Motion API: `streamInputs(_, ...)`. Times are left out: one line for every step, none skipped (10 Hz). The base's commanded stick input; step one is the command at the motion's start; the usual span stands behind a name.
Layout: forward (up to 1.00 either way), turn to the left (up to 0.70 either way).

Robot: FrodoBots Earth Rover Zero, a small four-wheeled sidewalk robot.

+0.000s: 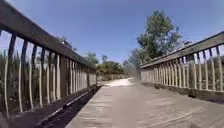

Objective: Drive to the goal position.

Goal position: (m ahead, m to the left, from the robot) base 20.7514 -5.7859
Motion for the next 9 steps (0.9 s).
streamInputs(0.45,0.02)
streamInputs(0.45,0.02)
streamInputs(0.45,0.02)
streamInputs(0.45,0.02)
streamInputs(0.45,0.02)
streamInputs(0.45,0.02)
streamInputs(0.45,0.02)
streamInputs(0.45,0.02)
streamInputs(0.45,0.02)
